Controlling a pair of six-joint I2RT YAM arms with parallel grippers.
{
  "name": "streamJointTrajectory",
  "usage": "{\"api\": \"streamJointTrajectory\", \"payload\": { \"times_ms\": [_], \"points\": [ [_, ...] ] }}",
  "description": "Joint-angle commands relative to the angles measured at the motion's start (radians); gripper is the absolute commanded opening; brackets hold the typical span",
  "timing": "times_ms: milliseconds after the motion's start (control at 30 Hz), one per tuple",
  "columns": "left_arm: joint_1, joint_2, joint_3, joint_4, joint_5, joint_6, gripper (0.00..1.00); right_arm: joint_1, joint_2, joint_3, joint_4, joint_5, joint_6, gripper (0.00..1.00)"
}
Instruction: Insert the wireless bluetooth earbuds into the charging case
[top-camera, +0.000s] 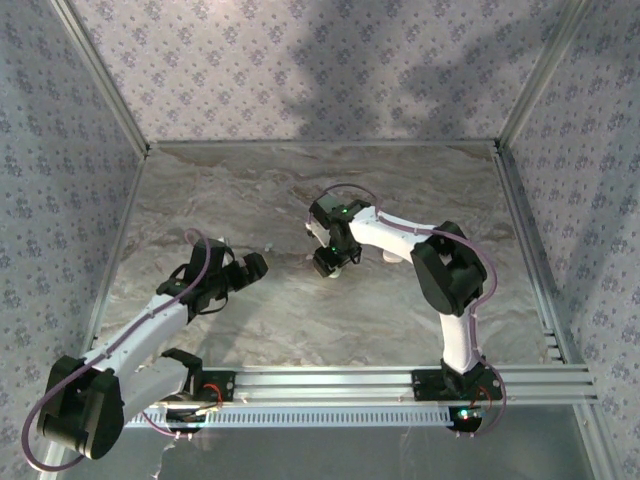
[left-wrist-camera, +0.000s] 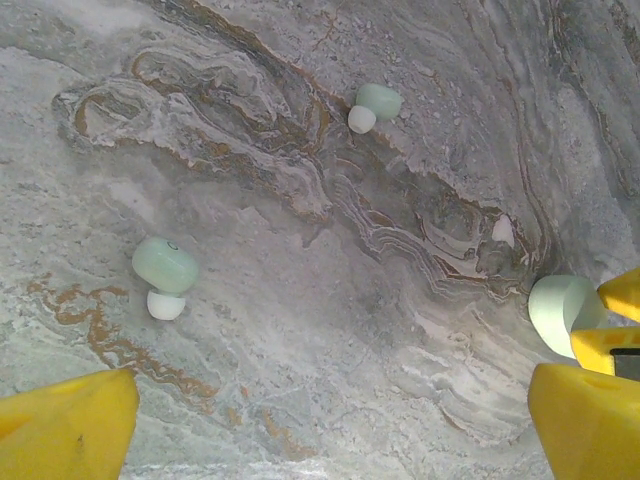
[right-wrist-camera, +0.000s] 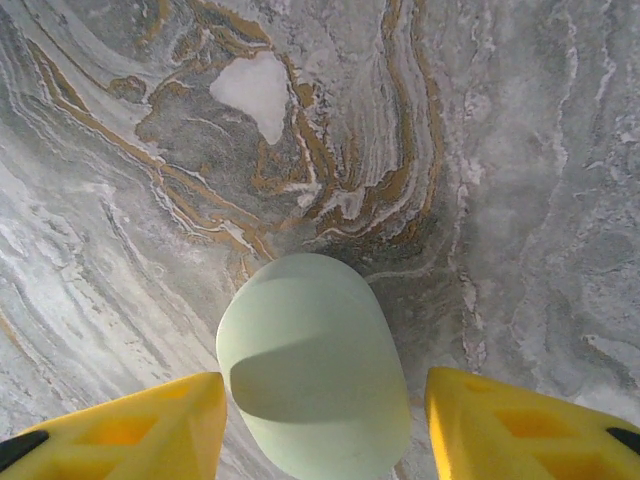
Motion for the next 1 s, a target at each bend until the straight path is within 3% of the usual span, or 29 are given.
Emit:
{"api": "streamJointTrajectory", "payload": {
  "times_ms": [0,367,600,833,967],
  "points": [
    [0.007,-0.014,-0.005,0.013,0.017,-0.006,1.0,0.008,0.018,0.034,-0.031,0.009,-0.001,0.56],
    [0.007,-0.014,-0.009,0.018,0.02,-0.007,1.0,0.011,0.037,0.042,-0.039,0.014,0.0,0.61],
    [0.007,-0.015,-0.009,0.018,0.021,-0.009,1.0,0.009,0.034,0.044,-0.039,0.019,0.006,0.51],
    [0.007,-0.008,-0.01,0.025,0.027,-0.011,1.0,0.006,0.022,0.043,-0.036,0.008,0.022,0.48],
    [0.007,0.008,-0.022,0.077,0.092,-0.013,1.0,0.002,0.006,0.037,-0.035,-0.013,0.042,0.45]
  ]
}}
